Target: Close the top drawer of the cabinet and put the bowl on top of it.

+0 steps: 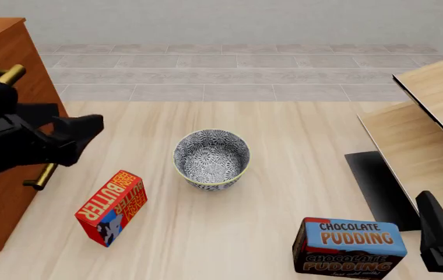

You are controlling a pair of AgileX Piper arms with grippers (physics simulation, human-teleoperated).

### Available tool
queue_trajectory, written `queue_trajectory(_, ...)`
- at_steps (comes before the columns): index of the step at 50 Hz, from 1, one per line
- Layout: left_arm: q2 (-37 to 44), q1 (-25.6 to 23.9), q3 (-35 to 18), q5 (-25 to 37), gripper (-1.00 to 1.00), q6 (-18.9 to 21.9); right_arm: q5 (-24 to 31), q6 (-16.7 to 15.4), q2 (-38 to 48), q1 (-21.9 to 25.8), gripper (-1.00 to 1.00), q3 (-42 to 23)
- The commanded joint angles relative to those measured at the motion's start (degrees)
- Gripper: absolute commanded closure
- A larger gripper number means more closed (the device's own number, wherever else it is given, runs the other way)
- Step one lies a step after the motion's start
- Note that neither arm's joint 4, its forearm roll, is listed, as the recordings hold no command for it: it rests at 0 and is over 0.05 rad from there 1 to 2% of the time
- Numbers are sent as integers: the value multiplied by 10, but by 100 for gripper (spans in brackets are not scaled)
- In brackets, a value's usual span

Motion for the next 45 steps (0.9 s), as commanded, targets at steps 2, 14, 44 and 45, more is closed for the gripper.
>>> queue_trajectory(2,52,-10,-47,23,-100,34,-1,0,0,0,-100,1)
queue_trajectory(14,109,3,-95,33,-100,59,-1,0,0,0,-100,1)
queue_trajectory(44,292,-19,-254,150,-100,74,-1,0,0,0,-100,1)
queue_trajectory(45,293,-19,-254,150,-100,74,-1,0,0,0,-100,1)
